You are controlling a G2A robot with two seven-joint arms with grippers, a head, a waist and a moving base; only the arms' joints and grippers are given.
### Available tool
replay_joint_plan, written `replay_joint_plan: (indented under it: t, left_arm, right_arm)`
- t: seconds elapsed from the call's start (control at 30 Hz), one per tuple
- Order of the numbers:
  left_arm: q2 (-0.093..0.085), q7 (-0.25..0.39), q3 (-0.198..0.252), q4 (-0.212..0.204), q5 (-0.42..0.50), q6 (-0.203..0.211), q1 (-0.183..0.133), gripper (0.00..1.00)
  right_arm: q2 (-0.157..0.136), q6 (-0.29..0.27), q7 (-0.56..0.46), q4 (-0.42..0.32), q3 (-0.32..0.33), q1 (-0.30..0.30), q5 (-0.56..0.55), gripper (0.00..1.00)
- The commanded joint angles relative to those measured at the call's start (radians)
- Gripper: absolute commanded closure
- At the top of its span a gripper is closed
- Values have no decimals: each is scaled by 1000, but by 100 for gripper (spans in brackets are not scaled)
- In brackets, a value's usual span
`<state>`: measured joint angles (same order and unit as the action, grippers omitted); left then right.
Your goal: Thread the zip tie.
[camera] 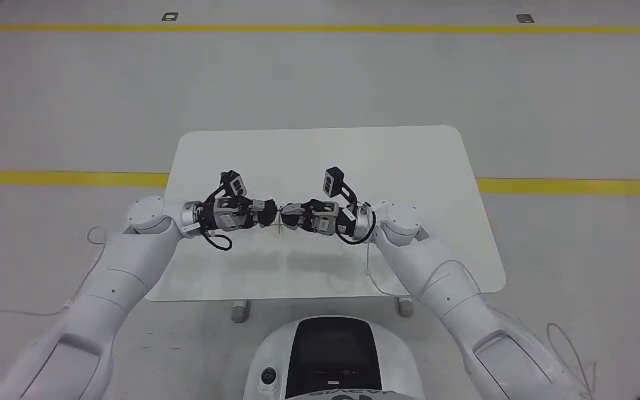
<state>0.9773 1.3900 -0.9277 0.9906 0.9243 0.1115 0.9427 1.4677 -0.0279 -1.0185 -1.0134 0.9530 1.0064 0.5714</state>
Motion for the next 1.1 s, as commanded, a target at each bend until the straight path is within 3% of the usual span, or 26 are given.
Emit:
replay_joint_plan:
  t: [0.0, 0.57, 0.7, 0.77, 1.07]
  left_arm:
    - [1, 0, 1, -2, -1, -1, -1, 95]
    - [3, 0, 7, -10, -4, -4, -6, 89]
    - [3, 0, 9, -9, -4, -4, -7, 91]
    - [3, 0, 9, -9, -5, -3, -7, 100]
    - [0, 0, 10, -4, -3, 2, -2, 100]
  right_arm:
    - [0, 0, 0, 1, -1, -1, 2, 100]
    - [1, -5, -6, 3, -12, -7, 14, 100]
    - [1, -6, -7, 3, -15, -8, 15, 100]
    - [1, -7, -7, 4, -16, -8, 16, 100]
    - [-1, -9, -3, 1, -15, -4, 15, 100]
